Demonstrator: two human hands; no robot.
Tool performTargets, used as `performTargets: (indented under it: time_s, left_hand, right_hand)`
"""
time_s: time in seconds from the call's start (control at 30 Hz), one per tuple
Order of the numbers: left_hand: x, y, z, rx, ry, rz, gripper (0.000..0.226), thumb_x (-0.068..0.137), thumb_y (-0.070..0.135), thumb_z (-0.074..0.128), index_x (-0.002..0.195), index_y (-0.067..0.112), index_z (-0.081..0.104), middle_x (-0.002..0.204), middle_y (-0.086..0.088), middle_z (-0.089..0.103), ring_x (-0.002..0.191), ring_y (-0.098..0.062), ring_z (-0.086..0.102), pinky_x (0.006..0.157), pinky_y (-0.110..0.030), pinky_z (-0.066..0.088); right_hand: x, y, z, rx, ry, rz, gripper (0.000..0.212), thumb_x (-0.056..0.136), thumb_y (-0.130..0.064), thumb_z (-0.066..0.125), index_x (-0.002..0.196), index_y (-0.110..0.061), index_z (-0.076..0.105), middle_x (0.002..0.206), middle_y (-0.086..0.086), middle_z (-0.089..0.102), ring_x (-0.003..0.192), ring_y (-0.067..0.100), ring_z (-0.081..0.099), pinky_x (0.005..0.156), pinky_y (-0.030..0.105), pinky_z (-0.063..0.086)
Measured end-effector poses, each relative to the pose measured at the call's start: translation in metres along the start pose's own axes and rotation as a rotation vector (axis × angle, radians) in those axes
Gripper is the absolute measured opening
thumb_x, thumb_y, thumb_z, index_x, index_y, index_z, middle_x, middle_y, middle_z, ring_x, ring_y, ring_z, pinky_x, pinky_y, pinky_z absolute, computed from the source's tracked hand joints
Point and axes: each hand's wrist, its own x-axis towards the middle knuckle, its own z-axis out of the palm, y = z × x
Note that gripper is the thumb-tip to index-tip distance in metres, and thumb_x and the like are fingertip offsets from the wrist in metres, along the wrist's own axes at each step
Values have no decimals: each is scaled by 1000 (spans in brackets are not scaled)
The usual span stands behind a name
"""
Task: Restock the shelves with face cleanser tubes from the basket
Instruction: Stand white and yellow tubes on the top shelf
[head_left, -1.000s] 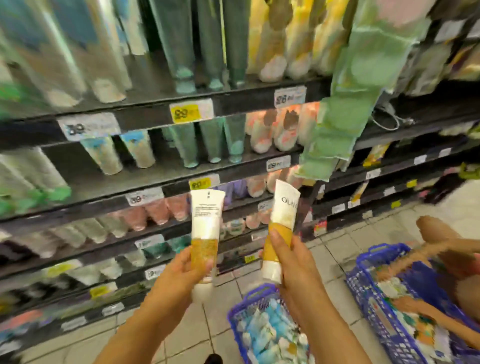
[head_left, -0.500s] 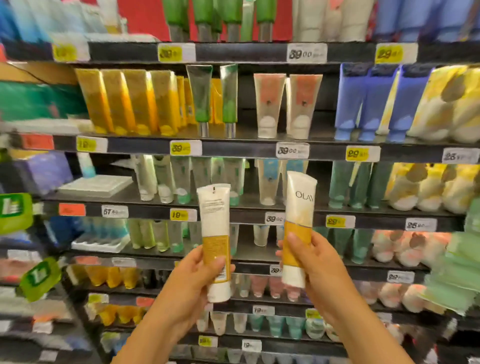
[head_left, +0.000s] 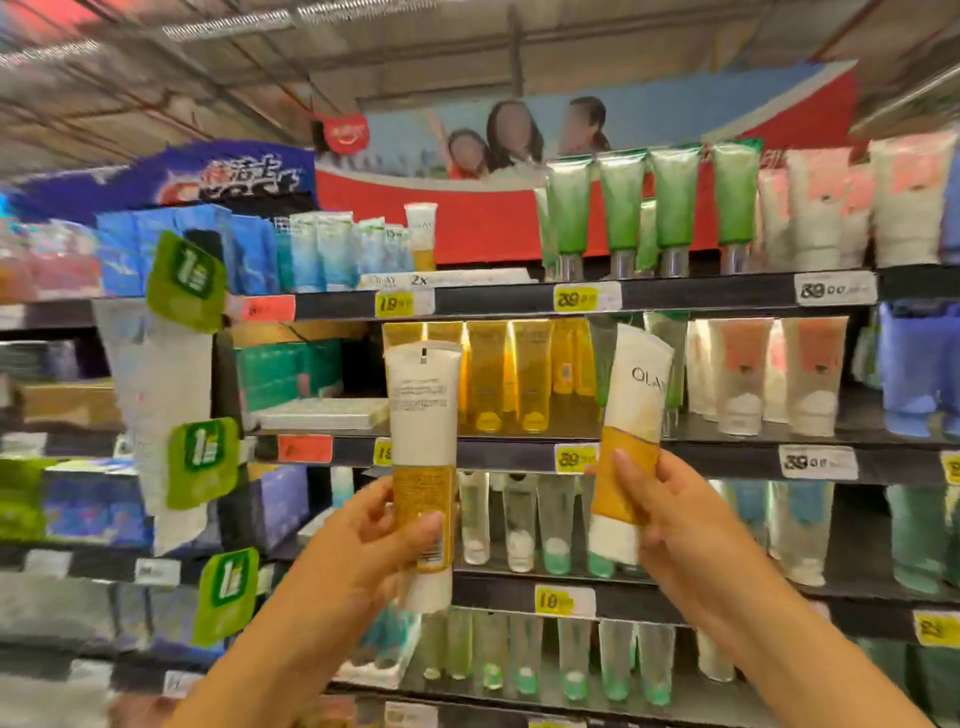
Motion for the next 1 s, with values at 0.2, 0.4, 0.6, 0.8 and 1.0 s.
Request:
performTargets:
  time_s: [0.2,0.4,0.6,0.8,1.0]
  left_hand:
    - [51,34,-48,28,37,65,52,54,28,75,105,22,65,98,-1,74,87,-14,71,77,-38,50]
    - [124,68,-74,52,75,182,53,54,22,73,106,22,63,99,-3,74,88,-16,71,81,-43,51]
    - [206,115,-88,91,70,349,48,56,22,72,103,20,66,97,-4,74,87,-17,71,68,-32,54]
    - [286,154,-99,156,93,477,46,56,24,72,102,22,65,90,-1,74,77,-11,71,56,-22,54]
    - [346,163,-110,205,144,530,32,68,20,70,99,22,62,80,4,72,70,-7,68,59,-27,55]
  right_hand:
    - [53,-14,49,-30,-47,-100,43,69,-30,61,109,-15,57,89,-2,74,76,6,70,70,27,49]
    - [126,-31,78,-48,-109,-192,46,67,-26,63,111,-14,58,103,10,71,93,24,67,77,37,55]
    - [214,-58,96,-37,-164,-302,39,64,-31,65,102,-20,62,83,-4,73,75,10,69,64,28,52]
    - [288,-90,118,-64,-241,-426,44,59,-37,70,100,-24,64,85,-8,73,76,8,70,64,30,53]
    - [325,-101,147,-93,-227,-499,48,56,-34,71,100,-21,62,91,-1,71,76,11,71,59,28,57]
